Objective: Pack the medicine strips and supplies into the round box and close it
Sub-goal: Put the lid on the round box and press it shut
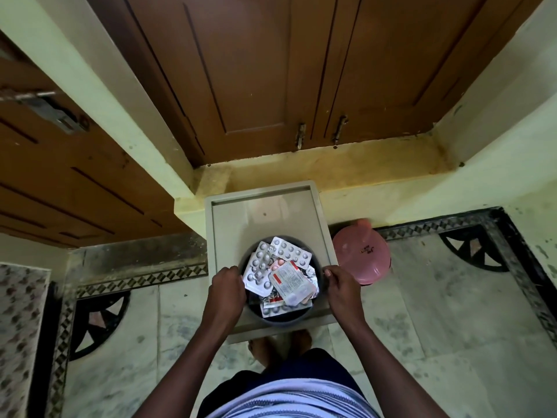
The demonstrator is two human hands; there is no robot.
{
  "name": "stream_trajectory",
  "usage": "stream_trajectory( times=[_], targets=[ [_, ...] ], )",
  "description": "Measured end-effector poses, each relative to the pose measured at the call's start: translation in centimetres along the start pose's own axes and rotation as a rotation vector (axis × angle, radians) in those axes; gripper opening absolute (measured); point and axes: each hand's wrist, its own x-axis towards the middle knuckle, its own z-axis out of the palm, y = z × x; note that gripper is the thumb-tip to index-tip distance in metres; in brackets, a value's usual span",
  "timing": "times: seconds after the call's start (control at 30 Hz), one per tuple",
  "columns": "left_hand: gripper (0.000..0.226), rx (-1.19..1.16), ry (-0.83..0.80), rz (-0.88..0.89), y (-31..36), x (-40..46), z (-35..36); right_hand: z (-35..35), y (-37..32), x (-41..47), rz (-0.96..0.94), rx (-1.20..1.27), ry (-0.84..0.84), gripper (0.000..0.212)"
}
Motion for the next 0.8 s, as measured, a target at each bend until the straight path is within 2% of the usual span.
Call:
stream_trajectory(
  times=[0.2,0.3,0.37,0.43,0.67,0.8],
  targets=[
    [0.014,0.006,0.035,0.024,-0.4,-0.2,-1.4,0.0,-0.2,0.3,0.044,-0.014,-0.044,0.019],
    [0.011,-0.054,0.027,0.009,-1.2,0.0,-2.2,0.1,-1.1,0.1,0.027,-0.042,-0.073,0.011],
    [0.015,-0.092,0.039,-0.017,-1.7,0.2,-2.9,0.3,-1.5,0.1,0.005,-0.093,-0.089,0.003],
    [0.018,-0.082,0.074,-0.029,-1.9,0.2,-3.6,0.6,-1.5,0.3,-0.001,-0.138,-0.079,0.006],
    [0.02,-0.055,0.138,-0.115,-4.2,0.7,-4.6,-1.8,-3.3,0.7,-0.059,-0.042,0.131,0.029],
    [0.02,-0.056,0.128,-0.104,-3.5,1.0,-4.1,-3.7,-5.7,1.1,-0.168,-0.088,0.332,0.008]
  ],
)
